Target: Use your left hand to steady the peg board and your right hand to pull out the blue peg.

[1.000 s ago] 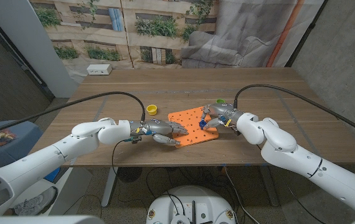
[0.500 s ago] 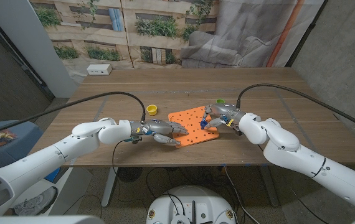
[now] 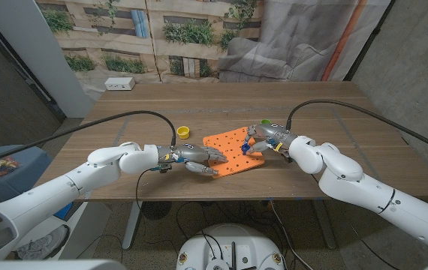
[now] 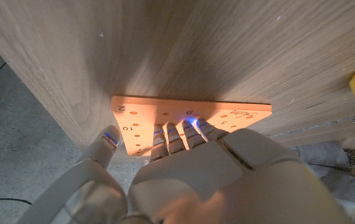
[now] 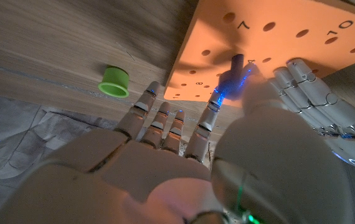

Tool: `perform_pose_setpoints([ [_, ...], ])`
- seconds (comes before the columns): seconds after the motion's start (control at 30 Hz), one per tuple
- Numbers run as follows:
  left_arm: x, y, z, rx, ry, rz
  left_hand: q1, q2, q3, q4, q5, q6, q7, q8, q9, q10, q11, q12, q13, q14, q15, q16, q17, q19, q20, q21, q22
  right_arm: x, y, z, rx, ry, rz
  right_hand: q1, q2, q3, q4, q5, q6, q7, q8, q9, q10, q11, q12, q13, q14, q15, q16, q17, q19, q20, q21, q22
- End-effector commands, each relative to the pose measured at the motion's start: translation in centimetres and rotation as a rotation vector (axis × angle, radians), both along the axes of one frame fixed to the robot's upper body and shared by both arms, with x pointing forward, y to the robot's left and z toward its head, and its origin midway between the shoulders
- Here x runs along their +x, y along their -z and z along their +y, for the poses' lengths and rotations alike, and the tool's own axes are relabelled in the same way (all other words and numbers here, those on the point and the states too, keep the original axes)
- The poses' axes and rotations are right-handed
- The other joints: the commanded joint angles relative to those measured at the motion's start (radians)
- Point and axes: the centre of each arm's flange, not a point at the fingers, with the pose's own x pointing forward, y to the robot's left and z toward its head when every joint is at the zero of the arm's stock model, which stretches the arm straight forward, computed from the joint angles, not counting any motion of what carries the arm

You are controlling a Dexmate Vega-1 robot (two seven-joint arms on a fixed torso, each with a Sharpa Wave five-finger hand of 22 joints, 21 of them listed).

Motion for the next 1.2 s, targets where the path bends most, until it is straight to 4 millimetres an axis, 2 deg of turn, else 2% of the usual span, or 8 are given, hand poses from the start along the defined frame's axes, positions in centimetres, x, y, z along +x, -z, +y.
perform_pose_setpoints([
  [0.03,0.0,0.2,0.0,-0.006,-0.007,0.005,0.009,0.076,0.005,-0.001,0.000,0.010,-0.003,0.001,0.005,0.018,0.008,0.005,0.002,0.015,-0.079,0.002,0.004,0.007,-0.166,0.006,0.002,-0.1,-0.3,-0.2,0.033,-0.010,0.013,0.008,0.022,-0.003,-0.002,0.005,0.080,-0.025,0.034,0.015,0.009,0.002,0.002,0.006,0.003,-0.011,0.009,0.003,0.004,0.002,-0.002,0.001],
  [0.6,0.1,0.0,-0.1,0.002,-0.010,0.011,0.009,0.076,0.005,-0.002,0.000,0.013,-0.001,0.001,0.005,0.024,0.008,0.005,0.002,0.019,-0.080,0.003,0.005,0.009,-0.166,0.005,0.002,-0.1,-0.6,-1.0,0.068,-0.013,0.026,0.008,0.024,-0.009,-0.001,0.006,0.084,-0.025,0.035,0.014,0.008,0.004,-0.001,0.006,-0.001,-0.010,0.009,0.007,0.004,0.003,-0.003,0.001],
  [1.2,0.2,-0.3,-0.3,0.003,-0.014,0.000,0.010,0.077,0.005,-0.004,-0.001,0.013,-0.002,-0.001,0.005,0.021,0.009,0.002,0.002,0.017,-0.078,0.001,0.005,0.009,-0.165,0.004,0.002,-0.9,-2.8,-2.0,0.070,-0.011,0.011,0.002,0.021,-0.020,-0.001,0.006,0.079,-0.024,0.032,0.013,0.000,0.010,-0.007,0.006,-0.016,0.005,0.004,0.009,-0.004,0.012,-0.007,0.001],
])
